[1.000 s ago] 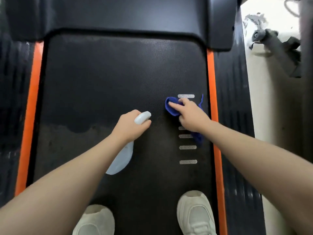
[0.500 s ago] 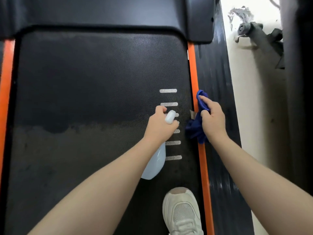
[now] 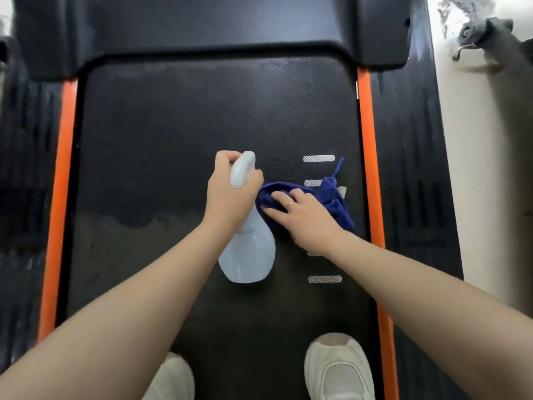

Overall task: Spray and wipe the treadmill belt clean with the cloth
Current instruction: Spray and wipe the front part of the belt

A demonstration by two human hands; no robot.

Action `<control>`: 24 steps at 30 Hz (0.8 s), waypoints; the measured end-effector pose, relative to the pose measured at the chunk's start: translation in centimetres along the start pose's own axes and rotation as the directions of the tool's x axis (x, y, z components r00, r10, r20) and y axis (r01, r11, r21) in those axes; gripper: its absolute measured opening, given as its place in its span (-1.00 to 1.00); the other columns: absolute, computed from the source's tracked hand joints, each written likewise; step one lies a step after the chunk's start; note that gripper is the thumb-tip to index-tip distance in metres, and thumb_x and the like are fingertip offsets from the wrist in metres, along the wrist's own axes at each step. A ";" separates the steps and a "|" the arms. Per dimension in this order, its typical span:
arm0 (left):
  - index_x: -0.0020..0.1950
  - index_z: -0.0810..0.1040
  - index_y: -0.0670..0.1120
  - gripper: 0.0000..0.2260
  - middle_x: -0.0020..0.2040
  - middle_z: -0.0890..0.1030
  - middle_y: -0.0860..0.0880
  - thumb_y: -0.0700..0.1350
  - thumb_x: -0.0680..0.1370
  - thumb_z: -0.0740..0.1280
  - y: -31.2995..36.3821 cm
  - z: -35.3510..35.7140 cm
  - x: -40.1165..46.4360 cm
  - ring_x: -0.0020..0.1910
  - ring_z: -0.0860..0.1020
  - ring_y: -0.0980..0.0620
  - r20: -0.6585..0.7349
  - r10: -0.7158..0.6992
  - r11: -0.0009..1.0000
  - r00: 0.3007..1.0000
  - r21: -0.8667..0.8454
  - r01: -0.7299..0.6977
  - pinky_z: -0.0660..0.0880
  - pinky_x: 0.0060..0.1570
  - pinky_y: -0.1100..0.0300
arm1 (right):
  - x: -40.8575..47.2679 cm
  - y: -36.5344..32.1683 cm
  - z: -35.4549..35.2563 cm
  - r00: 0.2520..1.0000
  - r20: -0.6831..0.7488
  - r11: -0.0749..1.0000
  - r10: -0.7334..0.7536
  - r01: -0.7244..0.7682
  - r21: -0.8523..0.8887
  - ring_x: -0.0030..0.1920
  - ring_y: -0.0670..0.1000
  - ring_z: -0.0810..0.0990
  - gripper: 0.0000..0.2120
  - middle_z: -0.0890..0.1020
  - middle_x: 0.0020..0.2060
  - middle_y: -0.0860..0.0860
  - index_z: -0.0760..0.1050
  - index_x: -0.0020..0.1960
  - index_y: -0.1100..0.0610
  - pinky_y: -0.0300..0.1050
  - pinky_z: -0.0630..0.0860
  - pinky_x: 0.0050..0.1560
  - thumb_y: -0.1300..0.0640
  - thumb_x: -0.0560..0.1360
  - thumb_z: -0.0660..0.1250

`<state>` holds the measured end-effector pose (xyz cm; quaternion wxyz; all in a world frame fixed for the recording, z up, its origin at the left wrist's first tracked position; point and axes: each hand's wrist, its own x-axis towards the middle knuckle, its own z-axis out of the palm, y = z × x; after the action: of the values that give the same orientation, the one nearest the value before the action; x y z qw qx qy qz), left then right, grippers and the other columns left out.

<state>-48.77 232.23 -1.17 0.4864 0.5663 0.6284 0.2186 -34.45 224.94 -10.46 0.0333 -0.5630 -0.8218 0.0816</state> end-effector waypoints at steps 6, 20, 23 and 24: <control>0.07 0.39 -0.07 -0.79 -0.15 0.49 0.16 -0.17 0.50 0.36 -1.0 0.0 0.8 -0.26 0.47 0.39 -0.101 0.006 1.000 0.995 -0.002 -0.006 0.38 -0.27 0.44 | 4.2 1.6 -0.2 0.911 -0.084 0.904 0.404 -0.412 -0.116 -0.28 0.17 0.51 -0.58 0.57 0.01 0.18 0.59 0.11 0.11 -0.09 0.42 -0.33 0.22 0.28 0.24; 0.02 0.42 -0.04 -0.82 -0.18 0.51 0.18 -0.17 0.49 0.37 -1.5 0.4 0.9 -0.24 0.48 0.37 -0.083 0.042 0.999 0.996 0.018 -0.040 0.37 -0.23 0.43 | -0.3 1.1 1.4 0.979 -0.043 0.980 -0.198 0.199 0.014 -0.24 0.14 0.45 -0.61 0.48 0.09 0.14 0.56 0.17 0.06 -0.04 0.40 -0.33 0.19 0.39 0.16; 0.03 0.42 -0.04 -0.81 -0.18 0.52 0.20 -0.17 0.49 0.37 -1.5 0.8 0.8 -0.23 0.48 0.39 -0.077 0.051 0.999 0.996 0.022 -0.050 0.38 -0.20 0.42 | 2.2 4.5 0.6 0.995 -0.093 0.998 0.030 -0.035 -0.046 -0.30 0.16 0.49 -0.57 0.58 0.02 0.16 0.57 0.17 0.03 -0.05 0.42 -0.36 0.14 0.38 0.11; 0.03 0.42 -0.04 -0.81 -0.18 0.52 0.20 -0.17 0.49 0.37 -1.4 0.9 0.7 -0.23 0.47 0.39 -0.071 0.056 0.998 0.996 0.025 -0.055 0.38 -0.20 0.41 | 2.9 4.5 0.3 0.968 -0.140 0.978 0.206 -0.210 -0.012 -0.30 0.17 0.50 -0.56 0.58 0.01 0.17 0.58 0.17 0.03 -0.06 0.42 -0.36 0.15 0.37 0.11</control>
<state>-48.64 232.29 -3.02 0.4510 0.5808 0.6318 0.2450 -31.36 229.19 -11.64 0.0740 -0.6506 -0.7550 0.0346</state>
